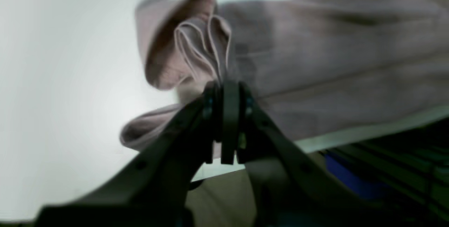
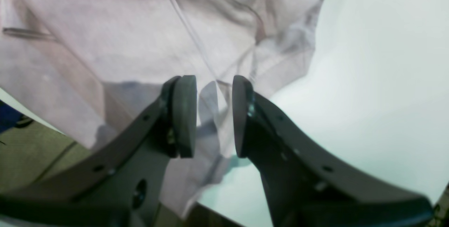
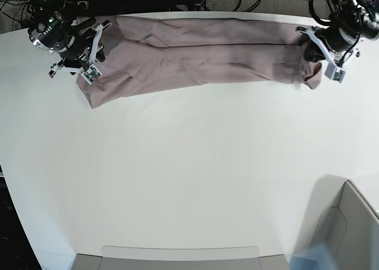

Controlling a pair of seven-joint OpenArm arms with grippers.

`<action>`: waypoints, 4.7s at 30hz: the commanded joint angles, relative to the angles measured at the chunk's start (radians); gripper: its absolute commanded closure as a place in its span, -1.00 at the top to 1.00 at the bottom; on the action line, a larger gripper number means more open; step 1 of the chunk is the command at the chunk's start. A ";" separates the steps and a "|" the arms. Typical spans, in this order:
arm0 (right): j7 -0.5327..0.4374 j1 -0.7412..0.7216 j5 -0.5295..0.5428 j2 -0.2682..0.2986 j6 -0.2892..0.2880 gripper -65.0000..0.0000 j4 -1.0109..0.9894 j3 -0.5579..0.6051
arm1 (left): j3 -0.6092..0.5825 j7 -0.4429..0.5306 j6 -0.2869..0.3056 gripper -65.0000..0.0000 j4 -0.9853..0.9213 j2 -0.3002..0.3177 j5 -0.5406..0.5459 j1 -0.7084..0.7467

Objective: Fold the T-shirt properly

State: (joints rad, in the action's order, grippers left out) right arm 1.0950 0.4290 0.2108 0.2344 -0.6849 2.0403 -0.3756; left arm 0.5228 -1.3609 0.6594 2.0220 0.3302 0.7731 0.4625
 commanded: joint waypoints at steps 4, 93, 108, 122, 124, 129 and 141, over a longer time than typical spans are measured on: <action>-0.009 -0.002 0.002 0.012 -0.012 -0.44 0.016 -0.006 | -0.123 0.057 -0.010 -1.00 0.018 -0.016 0.101 0.002; 0.069 -0.135 0.516 0.128 -0.013 -0.44 -0.656 -0.216 | -0.591 0.219 -0.155 -1.00 0.016 -0.194 -0.040 -0.057; 0.069 -0.103 0.511 0.050 -0.013 -0.51 -0.531 -0.081 | -0.594 0.219 -0.151 -1.00 0.016 -0.197 -0.016 -0.057; 0.027 -0.209 0.293 0.009 -0.013 -1.00 -0.533 -0.064 | -0.416 0.219 -0.149 -1.00 0.016 -0.193 0.279 -0.051; 0.018 -0.244 0.260 0.009 -0.013 -1.00 -0.537 -0.110 | -0.375 0.219 -0.149 -1.00 0.013 -0.193 0.328 -0.049; 0.020 -0.356 0.174 0.026 -0.013 -1.00 -0.602 -0.240 | -0.295 0.208 -0.149 -1.00 0.012 -0.193 0.349 -0.047; 0.083 -0.361 0.111 0.041 -0.013 -1.00 -0.396 -0.267 | -0.143 0.206 -0.154 -1.00 0.000 -0.193 0.349 0.032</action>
State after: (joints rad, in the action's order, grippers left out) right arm 1.1934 0.0807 0.3077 0.2596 -0.6868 1.6268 -0.6384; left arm 0.3729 -1.1694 0.5011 2.0109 0.1322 1.1015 0.4904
